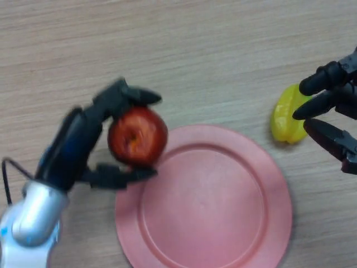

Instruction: Pick up the red apple and place it on the plate

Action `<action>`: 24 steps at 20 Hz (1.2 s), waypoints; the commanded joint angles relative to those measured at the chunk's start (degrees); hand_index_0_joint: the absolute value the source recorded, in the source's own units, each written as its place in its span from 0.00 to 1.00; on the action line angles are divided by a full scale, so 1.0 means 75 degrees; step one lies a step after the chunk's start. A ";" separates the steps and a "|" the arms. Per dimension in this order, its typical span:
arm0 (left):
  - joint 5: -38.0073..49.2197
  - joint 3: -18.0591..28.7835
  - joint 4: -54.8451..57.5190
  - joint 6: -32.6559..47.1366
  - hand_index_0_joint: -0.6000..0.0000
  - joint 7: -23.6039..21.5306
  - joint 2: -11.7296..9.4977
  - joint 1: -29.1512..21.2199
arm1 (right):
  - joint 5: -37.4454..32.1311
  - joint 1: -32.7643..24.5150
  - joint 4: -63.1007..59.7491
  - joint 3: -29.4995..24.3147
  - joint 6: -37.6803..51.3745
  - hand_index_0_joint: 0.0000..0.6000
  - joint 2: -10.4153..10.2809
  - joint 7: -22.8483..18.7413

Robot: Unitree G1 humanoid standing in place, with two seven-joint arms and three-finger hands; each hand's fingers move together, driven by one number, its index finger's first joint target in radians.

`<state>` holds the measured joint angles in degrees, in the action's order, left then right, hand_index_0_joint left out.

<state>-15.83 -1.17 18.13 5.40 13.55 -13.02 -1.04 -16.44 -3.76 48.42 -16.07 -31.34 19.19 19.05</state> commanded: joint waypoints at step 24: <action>0.3206 0.2552 0.2193 -0.1033 1.00 -0.0529 -0.0441 0.0266 | -0.0005 -0.0319 -0.0027 0.0123 0.0854 0.00 0.0102 -0.0278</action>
<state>6.47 14.67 31.24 -7.71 10.29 -14.35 2.06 -16.87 -5.09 45.67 -13.61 -32.90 19.16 17.14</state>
